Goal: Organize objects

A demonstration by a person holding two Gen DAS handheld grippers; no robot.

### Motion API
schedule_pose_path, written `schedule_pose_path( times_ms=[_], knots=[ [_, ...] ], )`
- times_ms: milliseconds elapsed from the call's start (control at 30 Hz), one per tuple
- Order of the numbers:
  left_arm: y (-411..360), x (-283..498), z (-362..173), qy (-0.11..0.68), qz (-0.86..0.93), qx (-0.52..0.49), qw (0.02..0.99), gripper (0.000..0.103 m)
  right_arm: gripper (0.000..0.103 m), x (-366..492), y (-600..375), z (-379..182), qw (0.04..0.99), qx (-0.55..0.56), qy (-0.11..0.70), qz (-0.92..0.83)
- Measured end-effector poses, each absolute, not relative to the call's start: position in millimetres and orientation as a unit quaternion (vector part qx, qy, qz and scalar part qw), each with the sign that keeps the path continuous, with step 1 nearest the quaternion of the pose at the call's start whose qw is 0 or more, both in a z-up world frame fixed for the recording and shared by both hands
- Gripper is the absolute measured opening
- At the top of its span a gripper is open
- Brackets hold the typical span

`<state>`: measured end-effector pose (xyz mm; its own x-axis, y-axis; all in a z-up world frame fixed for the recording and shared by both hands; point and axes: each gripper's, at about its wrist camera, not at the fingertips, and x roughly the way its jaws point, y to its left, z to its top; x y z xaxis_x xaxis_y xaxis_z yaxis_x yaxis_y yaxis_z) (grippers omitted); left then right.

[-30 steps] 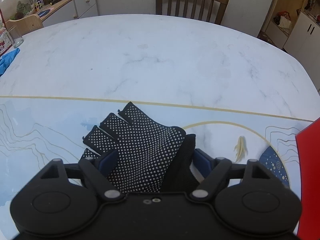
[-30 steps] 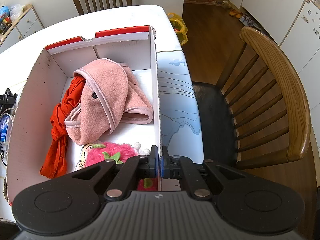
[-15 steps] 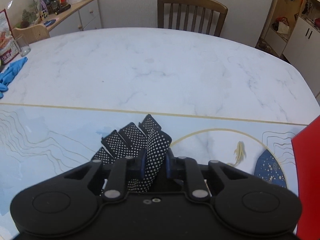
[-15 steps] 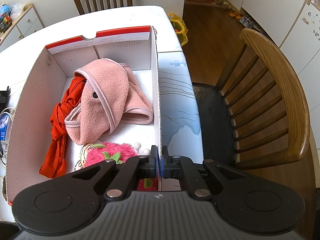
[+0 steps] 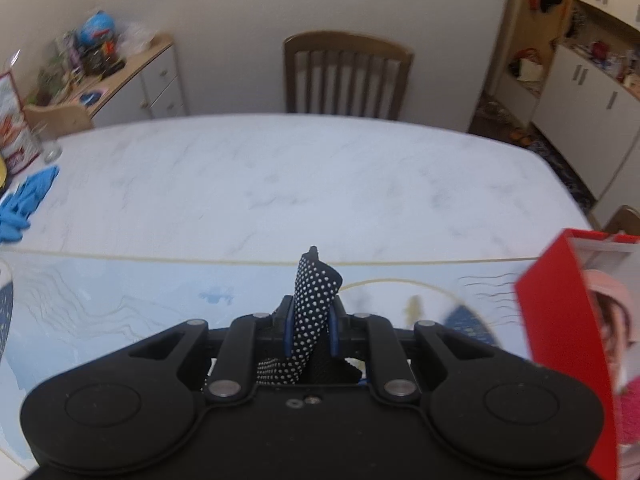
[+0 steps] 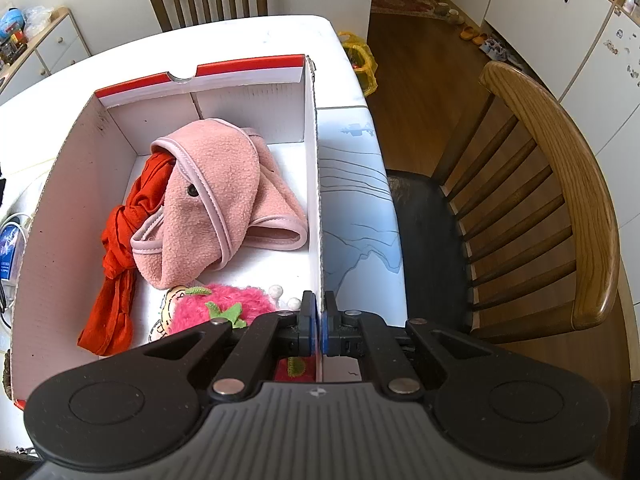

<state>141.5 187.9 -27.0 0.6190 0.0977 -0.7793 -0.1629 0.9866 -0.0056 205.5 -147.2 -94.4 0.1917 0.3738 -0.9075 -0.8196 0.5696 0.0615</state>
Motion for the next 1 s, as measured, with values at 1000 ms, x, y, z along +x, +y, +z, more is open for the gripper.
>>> schedule_pose_path(
  times_ms=[1000],
  knots=[
    [-49.0, 151.4, 15.8, 0.386, -0.151, 0.039, 0.909, 0.014, 0.002, 207.3, -152.7, -94.6, 0.728, -0.212, 0.491, 0.428]
  ],
)
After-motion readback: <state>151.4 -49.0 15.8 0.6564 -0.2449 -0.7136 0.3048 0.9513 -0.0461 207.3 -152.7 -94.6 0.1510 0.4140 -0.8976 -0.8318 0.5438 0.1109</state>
